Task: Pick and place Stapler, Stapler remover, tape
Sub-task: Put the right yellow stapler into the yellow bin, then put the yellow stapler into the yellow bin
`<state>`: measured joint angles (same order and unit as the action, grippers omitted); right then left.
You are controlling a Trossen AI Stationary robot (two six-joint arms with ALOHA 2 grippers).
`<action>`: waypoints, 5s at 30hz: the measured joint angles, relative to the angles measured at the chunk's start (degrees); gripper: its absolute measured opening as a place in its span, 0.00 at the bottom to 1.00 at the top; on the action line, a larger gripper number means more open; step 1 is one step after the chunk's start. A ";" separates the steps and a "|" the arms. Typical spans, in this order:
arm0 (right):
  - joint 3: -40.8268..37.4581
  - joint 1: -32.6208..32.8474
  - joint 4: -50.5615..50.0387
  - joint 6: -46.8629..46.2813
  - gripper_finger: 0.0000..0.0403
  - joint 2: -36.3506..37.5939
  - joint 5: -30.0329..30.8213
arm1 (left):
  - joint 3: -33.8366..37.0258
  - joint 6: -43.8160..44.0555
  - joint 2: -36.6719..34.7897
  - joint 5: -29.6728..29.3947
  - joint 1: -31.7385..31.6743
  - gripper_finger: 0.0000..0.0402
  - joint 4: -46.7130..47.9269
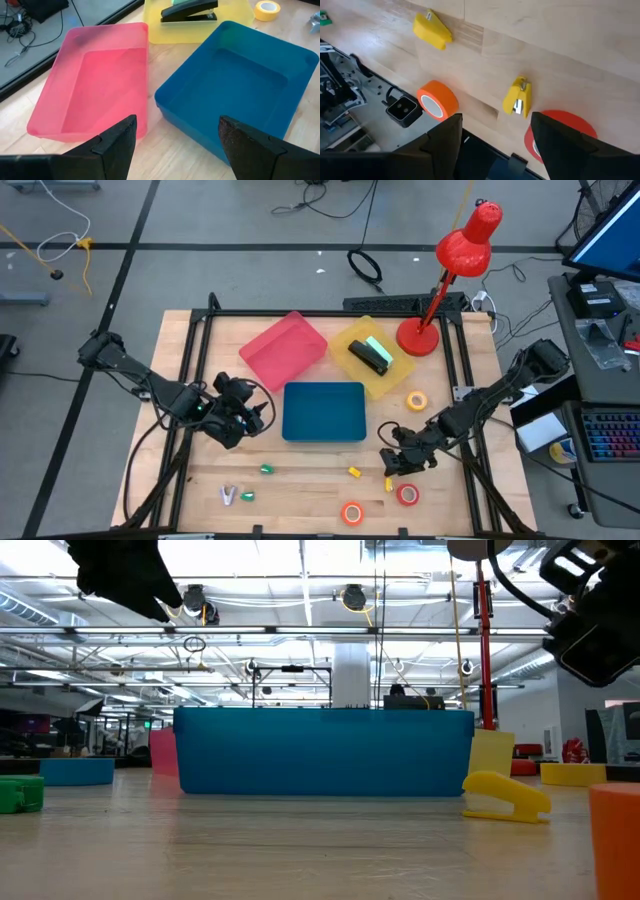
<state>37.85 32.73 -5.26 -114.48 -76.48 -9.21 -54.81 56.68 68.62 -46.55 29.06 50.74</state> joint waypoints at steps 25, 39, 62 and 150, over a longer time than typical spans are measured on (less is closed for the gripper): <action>0.02 0.38 10.08 1.40 0.55 -12.71 -1.38 | 0.00 -0.05 0.00 0.05 0.00 0.68 -0.02; 0.11 0.70 7.16 1.43 0.46 -13.32 -2.45 | 0.00 -1.09 0.00 0.05 0.00 0.68 0.02; 0.09 -0.26 4.35 3.01 0.14 -13.36 0.74 | 0.00 -1.01 0.00 0.01 -0.05 0.68 0.00; 0.02 -56.41 -5.22 79.20 0.28 0.60 -1.60 | 0.00 7.68 0.00 0.03 -0.15 0.68 -6.45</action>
<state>37.87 -23.68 -10.48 -35.28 -75.88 -10.81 -54.81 64.36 68.62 -46.52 28.91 44.29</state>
